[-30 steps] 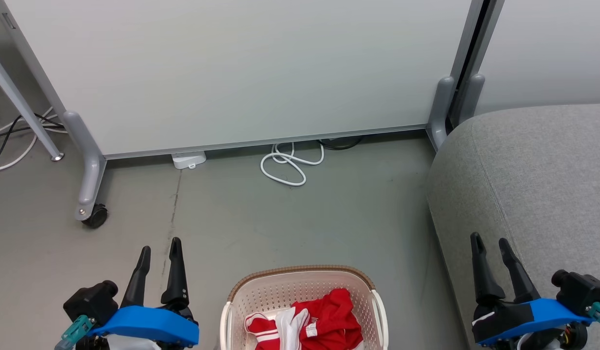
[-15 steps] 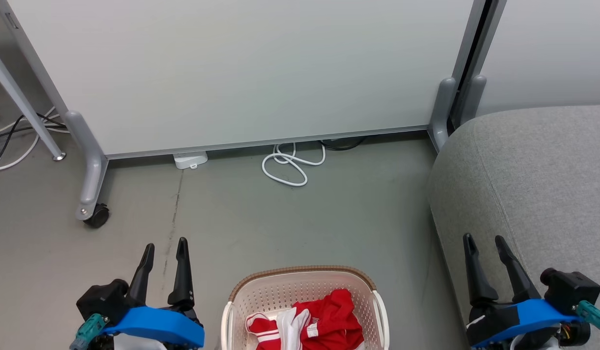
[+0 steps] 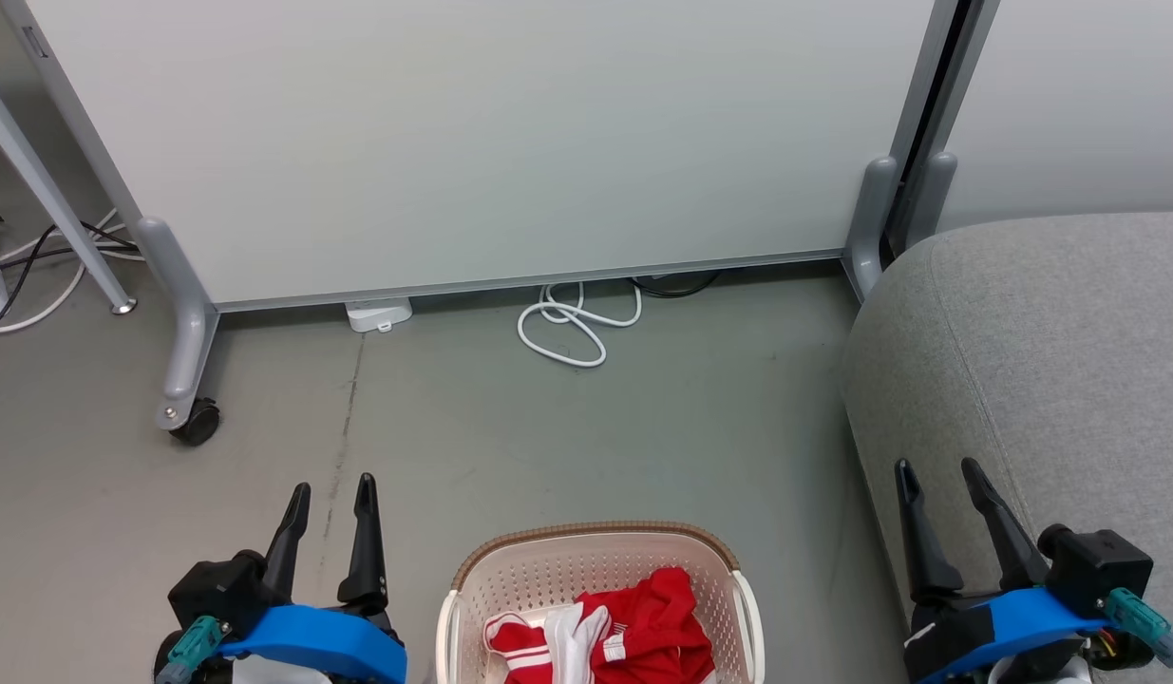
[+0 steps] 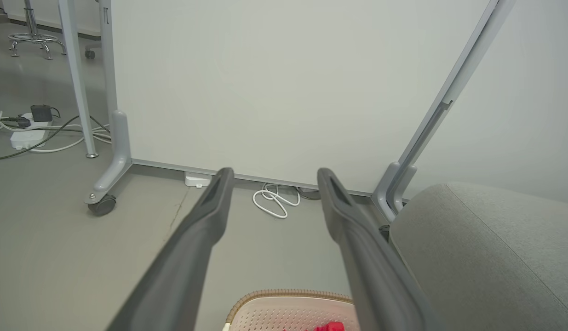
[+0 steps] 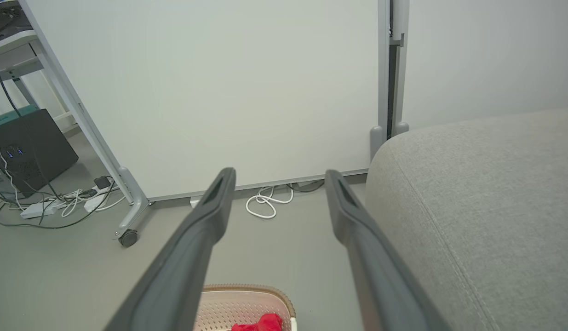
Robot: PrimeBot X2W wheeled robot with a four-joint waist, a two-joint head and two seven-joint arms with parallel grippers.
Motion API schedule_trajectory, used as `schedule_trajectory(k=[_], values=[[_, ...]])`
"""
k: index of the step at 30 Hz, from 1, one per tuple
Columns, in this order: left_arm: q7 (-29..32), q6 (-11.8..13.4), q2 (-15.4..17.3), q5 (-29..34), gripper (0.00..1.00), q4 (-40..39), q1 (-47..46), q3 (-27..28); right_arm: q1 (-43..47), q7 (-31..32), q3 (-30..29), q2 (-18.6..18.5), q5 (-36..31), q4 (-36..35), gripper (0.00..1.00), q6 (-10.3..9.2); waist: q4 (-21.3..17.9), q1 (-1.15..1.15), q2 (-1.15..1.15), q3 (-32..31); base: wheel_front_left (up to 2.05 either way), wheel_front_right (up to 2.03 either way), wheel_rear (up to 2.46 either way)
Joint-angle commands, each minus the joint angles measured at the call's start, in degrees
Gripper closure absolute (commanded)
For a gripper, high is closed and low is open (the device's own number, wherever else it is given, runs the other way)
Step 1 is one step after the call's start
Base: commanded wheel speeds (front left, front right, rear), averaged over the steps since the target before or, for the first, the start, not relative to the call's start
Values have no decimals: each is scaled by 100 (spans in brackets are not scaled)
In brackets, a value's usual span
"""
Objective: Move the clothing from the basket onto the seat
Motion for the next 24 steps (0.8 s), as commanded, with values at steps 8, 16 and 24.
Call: schedule_trajectory(k=[8,16,24], values=[[-129,-2,1,268,0,88,-136,-32,-38,-148,47,-39,-392,-36,0,12,11,0,0,-18,0,0,0],[-218,35,2,537,0,100,-114,-76,4,-245,77,-41,-737,-48,0,14,14,-1,0,-35,0,0,0],[-254,48,2,603,0,100,-107,-88,26,-284,56,-42,-824,-64,0,14,13,-1,0,-32,0,0,0]])
